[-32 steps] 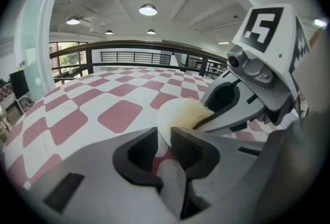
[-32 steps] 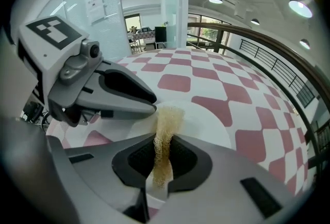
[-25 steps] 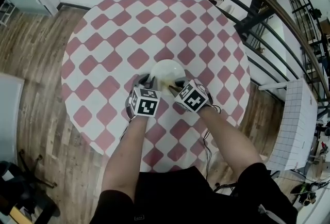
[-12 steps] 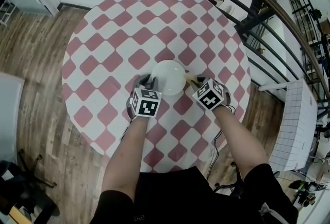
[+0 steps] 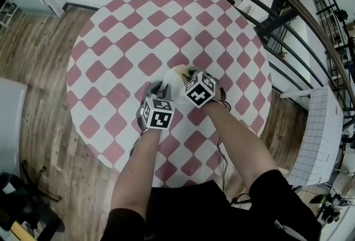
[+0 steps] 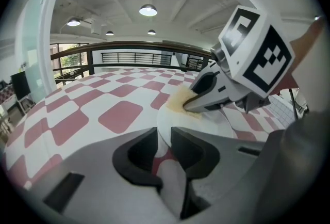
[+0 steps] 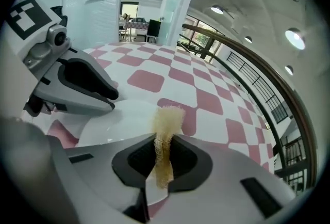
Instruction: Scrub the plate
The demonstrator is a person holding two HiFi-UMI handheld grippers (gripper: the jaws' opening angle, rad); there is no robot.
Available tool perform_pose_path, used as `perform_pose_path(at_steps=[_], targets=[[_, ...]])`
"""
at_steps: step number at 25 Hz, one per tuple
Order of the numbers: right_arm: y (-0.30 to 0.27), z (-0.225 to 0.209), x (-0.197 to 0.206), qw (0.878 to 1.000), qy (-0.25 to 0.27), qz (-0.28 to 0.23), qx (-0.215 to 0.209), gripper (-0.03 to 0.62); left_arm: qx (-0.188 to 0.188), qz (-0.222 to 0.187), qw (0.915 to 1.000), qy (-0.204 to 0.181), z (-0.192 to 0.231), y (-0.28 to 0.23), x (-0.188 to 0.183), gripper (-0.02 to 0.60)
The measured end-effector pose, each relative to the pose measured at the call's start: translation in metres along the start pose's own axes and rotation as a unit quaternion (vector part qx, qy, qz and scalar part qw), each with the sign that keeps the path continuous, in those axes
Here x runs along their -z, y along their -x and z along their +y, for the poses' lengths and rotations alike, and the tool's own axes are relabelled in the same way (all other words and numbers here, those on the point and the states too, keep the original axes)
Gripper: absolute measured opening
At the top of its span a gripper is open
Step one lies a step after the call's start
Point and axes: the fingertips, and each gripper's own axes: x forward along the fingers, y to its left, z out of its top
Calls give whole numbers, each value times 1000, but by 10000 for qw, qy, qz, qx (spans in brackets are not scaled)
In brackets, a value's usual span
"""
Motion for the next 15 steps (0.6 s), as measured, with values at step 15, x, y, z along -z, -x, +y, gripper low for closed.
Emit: perform_pose_path(at_steps=[15], targets=[[53,34,77,9979,-533,356,-71,48,-16,66,9999,79,-2,-1,4,86]])
